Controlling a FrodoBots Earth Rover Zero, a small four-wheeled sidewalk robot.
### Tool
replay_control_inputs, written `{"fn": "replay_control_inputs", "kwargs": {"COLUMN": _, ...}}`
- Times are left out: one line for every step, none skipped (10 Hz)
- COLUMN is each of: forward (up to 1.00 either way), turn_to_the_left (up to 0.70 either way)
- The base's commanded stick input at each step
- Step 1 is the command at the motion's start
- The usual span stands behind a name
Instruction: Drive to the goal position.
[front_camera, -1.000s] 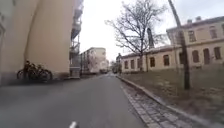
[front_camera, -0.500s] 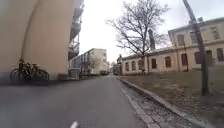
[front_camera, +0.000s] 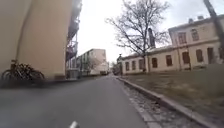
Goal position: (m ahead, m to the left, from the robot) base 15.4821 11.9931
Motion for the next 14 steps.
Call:
{"fn": "replay_control_inputs", "kwargs": {"forward": 1.0, "turn_to_the_left": 0.0}}
{"fn": "replay_control_inputs", "kwargs": {"forward": 1.0, "turn_to_the_left": 0.0}}
{"fn": "replay_control_inputs", "kwargs": {"forward": 1.0, "turn_to_the_left": 0.0}}
{"fn": "replay_control_inputs", "kwargs": {"forward": 1.0, "turn_to_the_left": 0.0}}
{"fn": "replay_control_inputs", "kwargs": {"forward": 1.0, "turn_to_the_left": 0.0}}
{"fn": "replay_control_inputs", "kwargs": {"forward": 1.0, "turn_to_the_left": 0.0}}
{"fn": "replay_control_inputs", "kwargs": {"forward": 1.0, "turn_to_the_left": 0.0}}
{"fn": "replay_control_inputs", "kwargs": {"forward": 1.0, "turn_to_the_left": 0.0}}
{"fn": "replay_control_inputs", "kwargs": {"forward": 1.0, "turn_to_the_left": 0.0}}
{"fn": "replay_control_inputs", "kwargs": {"forward": 1.0, "turn_to_the_left": 0.0}}
{"fn": "replay_control_inputs", "kwargs": {"forward": 1.0, "turn_to_the_left": 0.0}}
{"fn": "replay_control_inputs", "kwargs": {"forward": 1.0, "turn_to_the_left": 0.0}}
{"fn": "replay_control_inputs", "kwargs": {"forward": 1.0, "turn_to_the_left": 0.0}}
{"fn": "replay_control_inputs", "kwargs": {"forward": 1.0, "turn_to_the_left": 0.0}}
